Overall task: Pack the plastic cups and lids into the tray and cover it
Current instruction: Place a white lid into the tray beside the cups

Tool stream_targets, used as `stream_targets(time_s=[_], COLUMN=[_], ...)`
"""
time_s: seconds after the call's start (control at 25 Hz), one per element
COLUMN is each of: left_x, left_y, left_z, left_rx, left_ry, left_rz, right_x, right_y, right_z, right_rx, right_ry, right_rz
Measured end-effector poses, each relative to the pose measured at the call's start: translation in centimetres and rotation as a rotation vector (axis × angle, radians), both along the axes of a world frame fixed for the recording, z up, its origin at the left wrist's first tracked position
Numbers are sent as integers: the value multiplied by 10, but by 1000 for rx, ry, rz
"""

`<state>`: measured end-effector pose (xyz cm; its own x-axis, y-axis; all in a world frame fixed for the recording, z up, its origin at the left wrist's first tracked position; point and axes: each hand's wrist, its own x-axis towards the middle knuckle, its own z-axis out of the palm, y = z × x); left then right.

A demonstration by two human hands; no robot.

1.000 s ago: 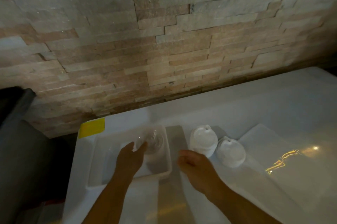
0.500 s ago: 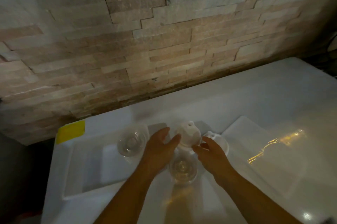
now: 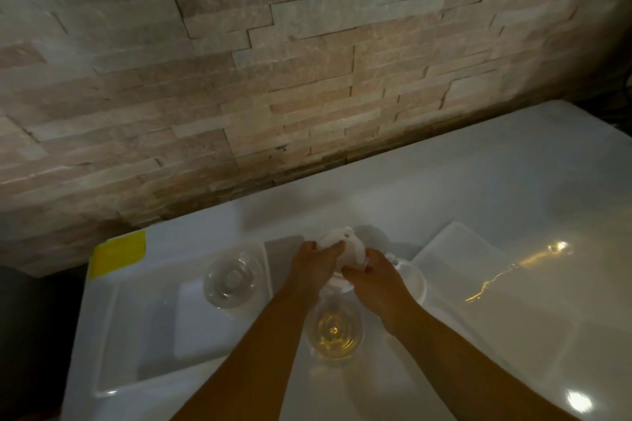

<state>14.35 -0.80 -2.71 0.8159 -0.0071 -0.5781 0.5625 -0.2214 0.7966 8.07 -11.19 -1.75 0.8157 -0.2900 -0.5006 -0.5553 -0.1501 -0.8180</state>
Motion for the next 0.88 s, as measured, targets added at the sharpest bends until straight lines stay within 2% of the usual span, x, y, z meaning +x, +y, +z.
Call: stream_targets(time_s=[0.16,0.4,0.56,0.72,0.88], left_x=[-3,-17,-39,-69,-96], left_y=[4,13,34,71,109], left_z=[-2,25,52,74,79], left_rx=[49,-71,-248,-357,-386], left_ry=[-71,-238,-312,-353,-355], left_rz=[18,63,161,240,317], right_x=[1,-3,-14,-32,-37], right_y=[0,-6,4,24,58], right_z=[2,28,62,78,83], right_rx=[183,120,203,337,352], right_ry=[-22,-172,-312,-271,-263], right_rz=[-85,-68,21,106,235])
